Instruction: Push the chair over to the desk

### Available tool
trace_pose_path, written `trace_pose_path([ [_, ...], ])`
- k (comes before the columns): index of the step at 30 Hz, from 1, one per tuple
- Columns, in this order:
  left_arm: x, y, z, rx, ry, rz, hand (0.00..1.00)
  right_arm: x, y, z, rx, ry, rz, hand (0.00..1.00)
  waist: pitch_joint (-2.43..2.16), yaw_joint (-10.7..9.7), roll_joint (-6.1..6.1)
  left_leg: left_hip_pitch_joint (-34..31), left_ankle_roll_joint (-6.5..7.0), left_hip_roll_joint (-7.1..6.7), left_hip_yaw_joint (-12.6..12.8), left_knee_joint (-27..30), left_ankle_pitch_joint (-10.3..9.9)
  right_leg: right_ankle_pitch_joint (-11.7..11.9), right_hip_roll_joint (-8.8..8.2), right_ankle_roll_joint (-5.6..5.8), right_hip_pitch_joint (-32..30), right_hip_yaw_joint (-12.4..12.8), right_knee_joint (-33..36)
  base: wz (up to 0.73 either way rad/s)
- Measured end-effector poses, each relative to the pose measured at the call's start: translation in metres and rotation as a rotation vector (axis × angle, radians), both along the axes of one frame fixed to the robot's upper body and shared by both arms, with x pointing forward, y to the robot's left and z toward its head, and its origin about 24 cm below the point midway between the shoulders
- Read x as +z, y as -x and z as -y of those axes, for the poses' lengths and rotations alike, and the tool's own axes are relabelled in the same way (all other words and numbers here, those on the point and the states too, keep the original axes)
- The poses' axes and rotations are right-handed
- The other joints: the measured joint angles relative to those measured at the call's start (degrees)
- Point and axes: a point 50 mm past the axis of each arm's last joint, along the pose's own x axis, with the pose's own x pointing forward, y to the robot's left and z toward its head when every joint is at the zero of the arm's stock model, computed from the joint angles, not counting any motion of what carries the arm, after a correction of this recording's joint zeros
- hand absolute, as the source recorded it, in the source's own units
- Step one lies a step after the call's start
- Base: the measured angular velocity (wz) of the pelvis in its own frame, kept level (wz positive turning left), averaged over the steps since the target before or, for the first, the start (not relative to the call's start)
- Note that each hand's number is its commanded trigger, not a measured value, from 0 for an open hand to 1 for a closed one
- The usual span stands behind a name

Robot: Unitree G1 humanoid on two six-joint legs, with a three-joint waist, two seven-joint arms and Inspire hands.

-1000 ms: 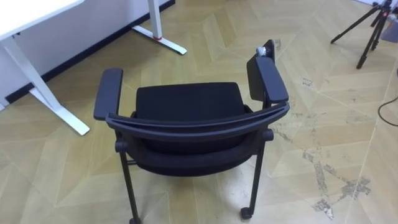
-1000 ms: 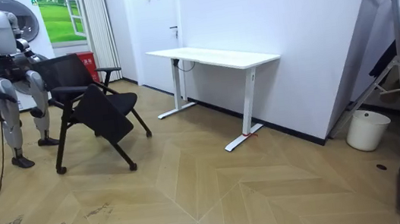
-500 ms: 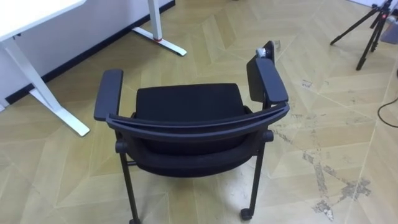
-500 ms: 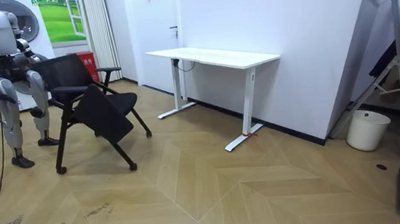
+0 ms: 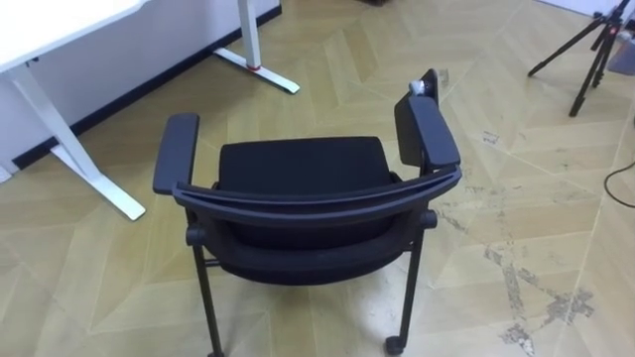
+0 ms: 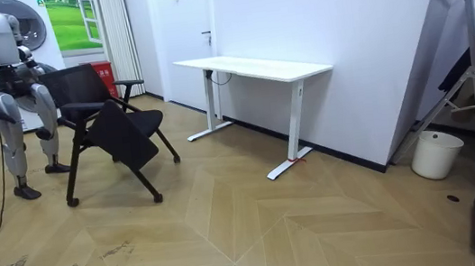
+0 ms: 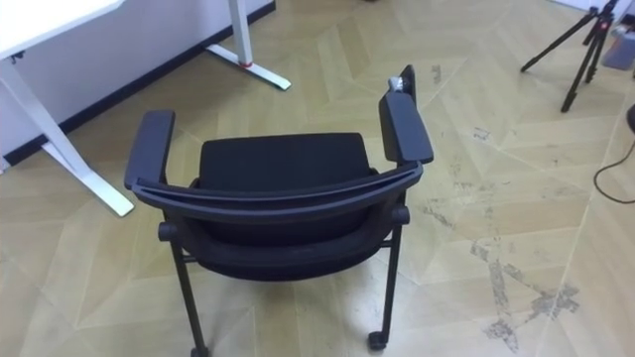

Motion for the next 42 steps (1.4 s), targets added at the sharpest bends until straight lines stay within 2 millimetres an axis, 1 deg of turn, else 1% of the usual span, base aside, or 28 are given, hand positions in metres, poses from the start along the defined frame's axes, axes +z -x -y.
trace_pose_path([
  [3, 0.001, 0.004, -0.006, 0.054, -0.024, -0.008, 0.00, 0.001, 0.002, 0.005, -0.023, 0.011, -0.005, 0.00, 0.01, 0.56, 0.26, 0.02, -0.01, 0.02, 0.01, 0.06, -0.02, 0.00, 0.00, 0.00, 0.02, -0.08, 0.01, 0.00],
  [5, 0.003, 0.006, -0.011, 0.092, -0.045, -0.010, 0.00, 0.002, 0.005, 0.008, -0.033, 0.020, -0.010, 0.00, -0.01, 0.54, 0.63, 0.03, -0.01, 0.04, -0.04, 0.14, -0.02, 0.01, 0.00, -0.01, 0.10, -0.15, 0.03, 0.02],
  [7, 0.005, 0.004, -0.019, 0.091, -0.087, -0.015, 0.00, 0.002, 0.008, 0.011, -0.042, 0.028, -0.019, 0.00, -0.11, 0.49, 1.29, -0.01, -0.01, 0.04, -0.33, 0.15, -0.02, 0.01, 0.00, -0.02, 0.26, -0.37, 0.05, 0.05],
  [9, 0.009, -0.003, -0.028, 0.114, -0.113, -0.003, 0.00, 0.004, 0.007, 0.018, -0.031, 0.045, -0.024, 0.00, -0.09, 0.31, 2.03, 0.04, 0.00, 0.04, -0.32, 0.35, -0.01, 0.02, -0.01, -0.03, 0.26, -0.29, 0.18, 0.00],
  [11, 0.014, -0.016, -0.042, 0.085, -0.168, 0.020, 0.00, 0.006, 0.003, 0.027, -0.014, 0.072, -0.024, 0.00, 0.13, -0.07, 2.83, 0.00, 0.00, 0.03, -0.37, 0.28, -0.01, 0.02, -0.04, -0.03, 0.31, -0.43, 0.22, 0.00],
  [12, 0.016, -0.021, -0.046, 0.081, -0.181, 0.031, 0.00, 0.007, 0.002, 0.029, -0.010, 0.078, -0.024, 0.00, 0.17, -0.19, 2.97, -0.01, 0.00, 0.03, -0.38, 0.26, 0.00, 0.02, -0.04, -0.03, 0.29, -0.43, 0.21, 0.00],
  [13, 0.021, -0.031, -0.052, 0.073, -0.212, 0.060, 0.00, 0.008, 0.002, 0.032, 0.000, 0.090, -0.024, 0.00, 0.16, -0.23, 3.59, -0.03, 0.00, 0.03, -0.40, 0.26, 0.00, 0.01, -0.03, -0.02, 0.26, -0.43, 0.19, 0.00],
  [14, 0.023, -0.036, -0.056, 0.063, -0.227, 0.078, 0.00, 0.009, 0.002, 0.034, 0.001, 0.096, -0.025, 0.00, 0.24, -0.20, 3.72, -0.03, 0.00, 0.03, -0.39, 0.20, 0.00, 0.01, -0.02, -0.02, 0.24, -0.39, 0.17, 0.00],
  [16, 0.036, -0.062, -0.073, 0.005, -0.308, 0.135, 0.00, 0.011, 0.001, 0.041, 0.021, 0.123, -0.026, 0.00, 0.21, -0.05, 4.17, -0.13, 0.00, 0.02, -0.31, 0.04, 0.00, 0.01, 0.00, -0.02, 0.05, -0.19, 0.16, 0.00],
  [17, 0.043, -0.075, -0.081, -0.026, -0.355, 0.157, 0.00, 0.012, 0.001, 0.043, 0.034, 0.133, -0.028, 0.00, 0.10, -0.05, 4.56, -0.13, -0.01, 0.02, -0.27, 0.06, 0.00, 0.01, 0.03, -0.02, 0.01, -0.09, 0.15, 0.00],
  [18, 0.047, -0.081, -0.085, -0.037, -0.377, 0.169, 0.00, 0.012, 0.000, 0.043, 0.036, 0.137, -0.029, 0.00, -0.10, -0.06, 4.94, -0.12, 0.00, 0.01, -0.32, 0.13, 0.00, 0.01, 0.03, -0.02, 0.03, -0.12, 0.15, 0.00],
  [19, 0.056, -0.095, -0.092, -0.076, -0.423, 0.197, 0.00, 0.012, 0.000, 0.043, 0.041, 0.138, -0.029, 0.00, -0.20, -0.06, 5.19, -0.14, 0.00, -0.01, -0.41, 0.15, 0.01, 0.01, 0.03, -0.02, 0.03, -0.11, 0.15, 0.00],
  [20, 0.061, -0.103, -0.095, -0.096, -0.447, 0.217, 0.00, 0.012, 0.000, 0.043, 0.042, 0.139, -0.029, 0.00, -0.22, -0.18, 5.35, -0.17, 0.00, -0.01, -0.42, 0.18, 0.01, 0.01, 0.03, -0.02, -0.01, -0.12, 0.12, 0.04],
  [22, 0.087, -0.137, -0.103, -0.190, -0.559, 0.327, 0.00, 0.012, -0.001, 0.044, 0.037, 0.141, -0.022, 0.00, -0.25, -0.06, 5.27, -0.60, 0.00, -0.04, -0.50, 0.21, 0.01, 0.01, 0.02, -0.02, -0.42, -0.07, 0.10, 0.00],
  [23, 0.094, -0.145, -0.104, -0.217, -0.586, 0.354, 0.00, 0.012, -0.002, 0.044, 0.037, 0.142, -0.019, 0.00, -0.28, -0.02, 5.26, -0.76, 0.00, -0.04, -0.49, 0.22, 0.01, 0.01, 0.02, -0.02, -0.59, -0.05, 0.10, 0.00],
  [25, 0.118, -0.176, -0.102, -0.312, -0.680, 0.446, 0.00, 0.013, -0.004, 0.044, 0.039, 0.145, -0.013, 0.00, -0.28, 0.05, 5.54, -0.95, 0.00, -0.04, -0.48, 0.26, 0.02, 0.01, 0.02, -0.02, -0.74, -0.04, 0.08, 0.00],
  [26, 0.124, -0.181, -0.101, -0.327, -0.698, 0.466, 0.00, 0.013, -0.004, 0.044, 0.040, 0.144, -0.012, 0.00, -0.29, 0.04, 5.59, -0.95, 0.00, -0.04, -0.48, 0.26, 0.02, 0.01, 0.02, -0.02, -0.76, -0.04, 0.08, 0.00],
  [28, 0.141, -0.197, -0.096, -0.392, -0.764, 0.524, 0.00, 0.013, -0.007, 0.044, 0.045, 0.140, -0.005, 0.00, -0.25, -0.75, 5.76, -1.08, 0.00, -0.04, -0.41, 0.21, 0.02, 0.00, 0.02, 0.00, -1.07, -0.09, 0.08, -0.02],
  [30, 0.152, -0.205, -0.092, -0.466, -0.820, 0.542, 0.00, 0.013, -0.008, 0.044, 0.046, 0.134, -0.002, 0.00, -0.23, -1.15, 5.80, -1.13, 0.00, -0.04, -0.39, 0.13, 0.02, -0.02, 0.02, 0.03, -1.19, 0.00, 0.06, 0.00],
  [32, 0.162, -0.214, -0.084, -0.557, -0.866, 0.546, 0.00, 0.013, -0.008, 0.044, 0.062, 0.127, -0.001, 0.00, -0.24, -1.29, 5.77, -1.27, 0.00, -0.04, -0.30, 0.16, 0.02, -0.02, 0.01, 0.02, -1.48, 0.11, 0.06, -0.02],
  [34, 0.175, -0.230, -0.069, -0.682, -0.913, 0.579, 0.00, 0.012, -0.011, 0.042, 0.086, 0.113, 0.005, 0.00, -0.14, -1.92, 5.49, -1.94, 0.00, -0.04, -0.47, 0.22, 0.02, -0.01, -0.01, 0.01, -1.80, -0.02, 0.05, 0.08],
  [35, 0.175, -0.235, -0.062, -0.752, -0.920, 0.571, 0.00, 0.012, -0.013, 0.042, 0.088, 0.107, 0.013, 0.00, -0.12, -2.43, 5.57, -2.00, 0.00, -0.07, -0.90, 0.22, 0.03, -0.01, -0.03, 0.01, -1.62, -0.15, 0.05, 0.14],
  [36, 0.175, -0.237, -0.059, -0.779, -0.912, 0.567, 0.00, 0.013, -0.015, 0.042, 0.089, 0.104, 0.020, 0.00, -0.09, -2.76, 5.62, -2.00, 0.01, -0.08, -1.05, 0.22, 0.03, -0.01, -0.03, 0.01, -1.54, -0.15, 0.05, 0.12],
  [40, 0.174, -0.246, -0.029, -0.969, -0.832, 0.577, 0.00, 0.013, -0.024, 0.040, 0.110, 0.102, 0.049, 0.00, -0.03, -3.93, 5.76, -1.93, 0.01, -0.09, -1.02, 0.22, 0.03, -0.01, -0.03, 0.01, -1.61, -0.10, 0.01, 0.01],
  [42, 0.175, -0.249, -0.022, -1.020, -0.792, 0.575, 0.00, 0.013, -0.026, 0.040, 0.115, 0.104, 0.056, 0.00, -0.05, -4.64, 5.79, -1.92, 0.01, -0.09, -1.04, 0.31, 0.03, -0.01, -0.03, 0.01, -1.76, -0.13, 0.01, 0.00],
])
